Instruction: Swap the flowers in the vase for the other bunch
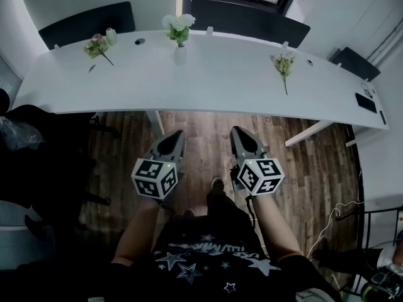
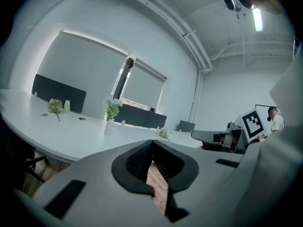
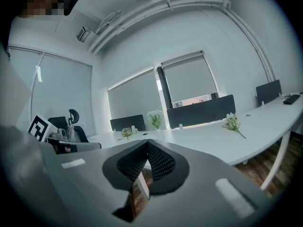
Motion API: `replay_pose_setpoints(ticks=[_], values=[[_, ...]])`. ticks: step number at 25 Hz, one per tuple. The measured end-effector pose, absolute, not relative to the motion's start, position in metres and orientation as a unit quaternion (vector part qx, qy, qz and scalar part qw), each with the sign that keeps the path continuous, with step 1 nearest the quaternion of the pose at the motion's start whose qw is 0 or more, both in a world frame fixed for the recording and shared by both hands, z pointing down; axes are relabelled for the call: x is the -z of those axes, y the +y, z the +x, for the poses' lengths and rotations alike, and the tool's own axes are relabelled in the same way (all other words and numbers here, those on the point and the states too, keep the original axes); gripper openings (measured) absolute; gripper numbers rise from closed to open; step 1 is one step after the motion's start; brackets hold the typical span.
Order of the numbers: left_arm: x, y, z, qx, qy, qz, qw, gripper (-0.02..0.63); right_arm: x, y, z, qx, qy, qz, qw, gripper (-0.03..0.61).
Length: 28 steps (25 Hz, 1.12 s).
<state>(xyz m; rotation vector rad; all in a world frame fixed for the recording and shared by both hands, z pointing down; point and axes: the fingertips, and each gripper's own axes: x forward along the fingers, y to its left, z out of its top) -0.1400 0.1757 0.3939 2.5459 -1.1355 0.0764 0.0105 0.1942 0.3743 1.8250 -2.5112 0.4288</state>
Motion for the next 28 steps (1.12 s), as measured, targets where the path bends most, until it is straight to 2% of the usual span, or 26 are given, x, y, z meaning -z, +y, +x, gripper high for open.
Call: replay_pose_setpoints(ticks=[16, 28], values=[[-0.406, 0.072, -0.134, -0.052, -0.461, 0.871, 0.159, 0.008, -0.393, 0.070, 0.044, -0.151, -0.822, 0.548, -0.010, 0.003], [-0.396, -0.009, -0.083, -0.073, -0.474, 0.869, 0.122, 0.008, -0.396, -0.007, 0.081, -0.170, -0.842, 0.511, -0.006, 0.003]])
